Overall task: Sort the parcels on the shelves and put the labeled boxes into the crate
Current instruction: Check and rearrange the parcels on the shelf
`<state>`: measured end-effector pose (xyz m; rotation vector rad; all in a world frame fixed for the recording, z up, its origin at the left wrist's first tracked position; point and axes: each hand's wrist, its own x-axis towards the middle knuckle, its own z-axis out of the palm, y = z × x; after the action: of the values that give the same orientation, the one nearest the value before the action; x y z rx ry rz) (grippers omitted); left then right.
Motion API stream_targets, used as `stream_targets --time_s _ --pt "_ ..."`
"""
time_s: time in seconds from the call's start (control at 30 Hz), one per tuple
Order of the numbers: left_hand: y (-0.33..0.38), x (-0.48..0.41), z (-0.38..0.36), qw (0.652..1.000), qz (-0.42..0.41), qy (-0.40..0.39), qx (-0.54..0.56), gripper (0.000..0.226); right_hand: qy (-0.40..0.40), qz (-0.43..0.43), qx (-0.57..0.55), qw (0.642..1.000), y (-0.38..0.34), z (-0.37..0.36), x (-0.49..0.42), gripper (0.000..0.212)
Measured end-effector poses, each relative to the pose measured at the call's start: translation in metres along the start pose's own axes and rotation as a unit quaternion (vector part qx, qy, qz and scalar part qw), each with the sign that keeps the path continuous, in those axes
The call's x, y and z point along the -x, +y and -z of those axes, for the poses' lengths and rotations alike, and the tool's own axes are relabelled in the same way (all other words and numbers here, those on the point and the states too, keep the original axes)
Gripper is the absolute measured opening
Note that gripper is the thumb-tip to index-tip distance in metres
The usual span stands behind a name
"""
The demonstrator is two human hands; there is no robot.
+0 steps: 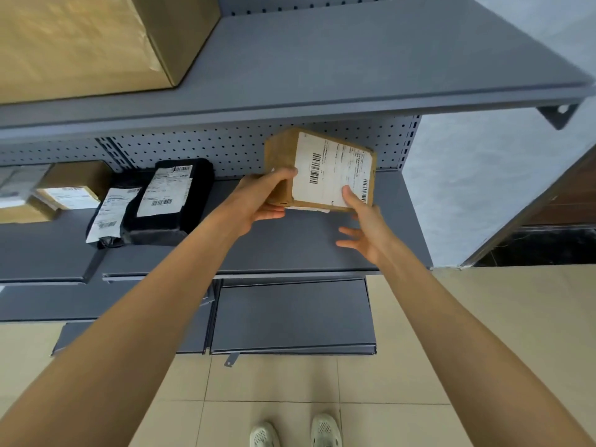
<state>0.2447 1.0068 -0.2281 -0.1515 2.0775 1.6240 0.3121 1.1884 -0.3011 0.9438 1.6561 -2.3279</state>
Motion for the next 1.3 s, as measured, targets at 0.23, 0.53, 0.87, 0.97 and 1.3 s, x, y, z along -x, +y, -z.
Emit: stream_targets --time_s 0.23,0.53,0.87,0.97,1.3 --pt "-0.015 0.002 0.02 0.986 0.047 -0.024 0.161 0.04 -0.081 -0.021 -0.104 0.991 0.0 -0.003 -0.002 0.075" --pt "-0.044 0.014 0.009 0.983 0.106 -0.106 0.11 0.037 -0.121 0.013 -0.052 0.991 0.015 -0.049 0.004 0.051" --pt "-0.06 -0.005 0.064 0.998 0.048 0.003 0.036 0.049 -0.072 0.025 0.065 0.995 0.026 -0.059 -0.008 0.055" --pt "-0.065 -0.009 0.07 0.999 0.042 0.024 0.018 0.035 -0.04 0.027 0.066 0.997 0.031 -0.079 -0.012 0.065" --pt "-0.054 -0.046 0.13 0.994 0.028 0.103 0.016 0.015 -0.092 0.051 0.106 0.989 0.025 -0.151 -0.04 0.035"
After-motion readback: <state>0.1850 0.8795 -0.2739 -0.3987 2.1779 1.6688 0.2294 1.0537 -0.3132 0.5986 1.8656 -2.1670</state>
